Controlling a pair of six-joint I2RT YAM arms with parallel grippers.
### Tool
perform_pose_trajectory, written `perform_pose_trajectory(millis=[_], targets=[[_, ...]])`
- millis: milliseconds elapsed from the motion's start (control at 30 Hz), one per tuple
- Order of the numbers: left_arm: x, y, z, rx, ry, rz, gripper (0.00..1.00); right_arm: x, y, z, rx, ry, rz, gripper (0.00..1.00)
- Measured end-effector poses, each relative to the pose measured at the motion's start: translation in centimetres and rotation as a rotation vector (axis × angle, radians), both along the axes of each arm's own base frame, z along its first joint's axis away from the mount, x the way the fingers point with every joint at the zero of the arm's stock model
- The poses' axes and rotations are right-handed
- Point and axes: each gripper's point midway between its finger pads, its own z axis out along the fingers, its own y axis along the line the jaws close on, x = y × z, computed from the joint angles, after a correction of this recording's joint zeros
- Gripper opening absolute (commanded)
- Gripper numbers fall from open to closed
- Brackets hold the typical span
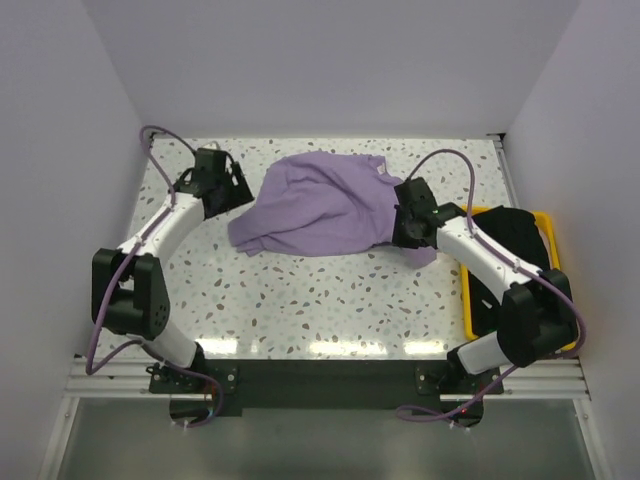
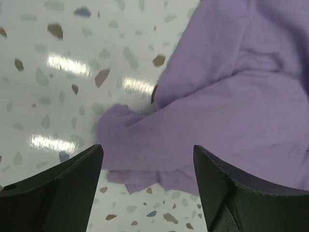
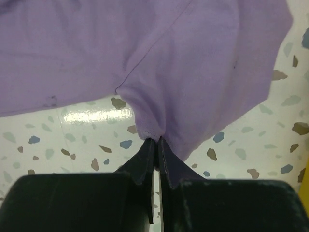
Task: Fold and stack the t-shirts
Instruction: Flatten the tshirt out
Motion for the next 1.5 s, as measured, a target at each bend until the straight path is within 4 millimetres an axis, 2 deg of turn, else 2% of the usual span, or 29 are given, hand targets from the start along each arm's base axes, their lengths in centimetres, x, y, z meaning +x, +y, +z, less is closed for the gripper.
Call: perform_pose_trajectory(millis=[67, 167, 233, 300, 400, 567, 767, 1033, 1200, 1267, 1367, 1500], targets=[[-2.1, 0.2, -3.3, -0.01, 0.075, 0.022, 0.77, -0.3, 0.3, -1.0, 0.012, 0.024, 0.002, 0.04], [-5.9, 0.8, -7.2, -0.022, 0.167, 0.07, 0.72, 0.4, 0.7, -0.7, 0.031, -0.004, -0.002, 0.05], [-8.2, 1.1, -8.5, -0.031, 0.198, 0.096, 0.65, 0.8, 0.9, -0.5, 0.039, -0.023, 0.0, 0.05], [-10.1, 1.3, -9.3, -0.05, 0.206, 0.119, 0.62, 1.0, 1.1, -0.4, 0.043, -0.033, 0.003, 0.05], [-10.9, 1.3, -9.7, -0.072, 0.193, 0.134, 0.61, 1.1, 1.5, -0.3, 0.048, -0.044, 0.011, 0.05], [-9.9, 0.6, -10.1, -0.115, 0.164, 0.136, 0.59, 1.2, 2.0, -0.3, 0.053, -0.055, 0.024, 0.05], [-8.9, 0.0, -11.4, -0.141, 0.178, 0.137, 0.45, 1.3, 2.3, -0.3, 0.054, -0.058, 0.029, 0.04], [-8.8, -0.1, -12.5, -0.144, 0.208, 0.148, 0.37, 1.4, 2.3, -0.3, 0.054, -0.061, 0.028, 0.04], [-8.2, -0.2, -13.0, -0.146, 0.212, 0.155, 0.24, 1.4, 2.2, -0.3, 0.053, -0.061, 0.028, 0.04], [-7.9, -0.2, -12.9, -0.144, 0.206, 0.158, 0.18, 1.4, 2.2, -0.3, 0.053, -0.061, 0.027, 0.02], [-6.8, -0.2, -12.0, -0.141, 0.181, 0.158, 0.03, 1.4, 2.2, -0.3, 0.052, -0.06, 0.027, 0.0], [-4.8, -0.1, -9.7, -0.121, 0.132, 0.154, 0.0, 1.2, 2.1, -0.4, 0.045, -0.052, 0.027, 0.0]])
